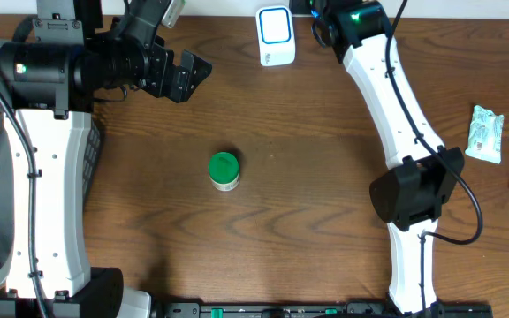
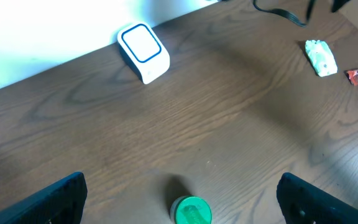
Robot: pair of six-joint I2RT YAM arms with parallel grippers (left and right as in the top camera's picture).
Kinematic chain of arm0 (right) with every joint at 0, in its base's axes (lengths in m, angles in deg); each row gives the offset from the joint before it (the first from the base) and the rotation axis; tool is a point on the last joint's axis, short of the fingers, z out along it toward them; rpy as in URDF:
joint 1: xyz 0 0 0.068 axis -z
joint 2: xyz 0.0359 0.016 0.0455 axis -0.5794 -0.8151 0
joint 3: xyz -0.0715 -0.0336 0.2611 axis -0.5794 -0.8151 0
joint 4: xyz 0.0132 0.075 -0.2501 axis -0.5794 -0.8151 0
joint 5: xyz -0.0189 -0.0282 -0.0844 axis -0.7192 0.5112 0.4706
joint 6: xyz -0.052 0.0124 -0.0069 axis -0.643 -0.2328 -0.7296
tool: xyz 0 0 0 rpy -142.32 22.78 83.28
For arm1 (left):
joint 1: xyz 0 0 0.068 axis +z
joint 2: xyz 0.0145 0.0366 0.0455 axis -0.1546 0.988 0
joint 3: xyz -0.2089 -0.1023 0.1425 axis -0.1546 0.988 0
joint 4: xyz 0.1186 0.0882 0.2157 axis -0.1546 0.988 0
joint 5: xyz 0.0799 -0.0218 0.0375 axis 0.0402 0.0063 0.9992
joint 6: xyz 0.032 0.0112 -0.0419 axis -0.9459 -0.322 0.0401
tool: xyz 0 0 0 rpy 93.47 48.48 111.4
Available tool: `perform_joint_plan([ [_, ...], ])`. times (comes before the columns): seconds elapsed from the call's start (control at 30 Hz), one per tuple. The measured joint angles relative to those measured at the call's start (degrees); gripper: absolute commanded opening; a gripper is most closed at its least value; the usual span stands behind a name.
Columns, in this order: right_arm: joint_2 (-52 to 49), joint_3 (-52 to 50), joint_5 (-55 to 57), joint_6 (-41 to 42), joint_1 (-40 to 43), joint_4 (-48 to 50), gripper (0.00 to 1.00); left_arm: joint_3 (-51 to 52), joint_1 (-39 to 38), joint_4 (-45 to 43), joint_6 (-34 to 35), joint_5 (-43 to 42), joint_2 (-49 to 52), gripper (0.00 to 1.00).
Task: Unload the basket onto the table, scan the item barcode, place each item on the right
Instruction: 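Lift the tissue pack and hold it at the scanner window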
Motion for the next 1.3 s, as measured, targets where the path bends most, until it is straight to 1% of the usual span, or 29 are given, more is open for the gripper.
perform_joint_plan([
  [0.13,-1.0,-2.5,0.8,-0.6,0.0,8.4,0.44,0.0,0.0,0.0,0.0,0.0,0.0,0.98],
  [0.27,-4.0,-3.3,1.1,-2.2,-0.1,15.0,0.45,0.0,0.0,0.0,0.0,0.0,0.0,0.98],
  [0.4,-8.0,-3.3,1.2,-3.8,-0.4,19.2,0.45,0.0,0.0,0.0,0.0,0.0,0.0,0.98],
  [0.63,-16.2,-3.6,1.4,-6.5,-2.2,26.6,0.55,0.0,0.0,0.0,0.0,0.0,0.0,0.98],
  [0.7,-18.4,-3.6,1.3,-7.4,-2.8,28.2,0.55,0.0,0.0,0.0,0.0,0.0,0.0,0.98],
  [0.87,-20.9,-4.3,1.6,-9.1,-3.8,28.5,0.55,0.0,0.0,0.0,0.0,0.0,0.0,0.98],
  [1.1,-20.9,-4.3,3.4,-11.6,-3.9,27.5,0.54,0.0,0.0,0.0,0.0,0.0,0.0,0.98],
  [1.2,-20.4,-4.3,4.7,-13.0,-3.9,24.3,0.53,0.0,0.0,0.0,0.0,0.0,0.0,0.98],
  [1.3,-18.3,-4.3,7.2,-14.8,-4.0,17.3,0.53,0.0,0.0,0.0,0.0,0.0,0.0,0.98],
])
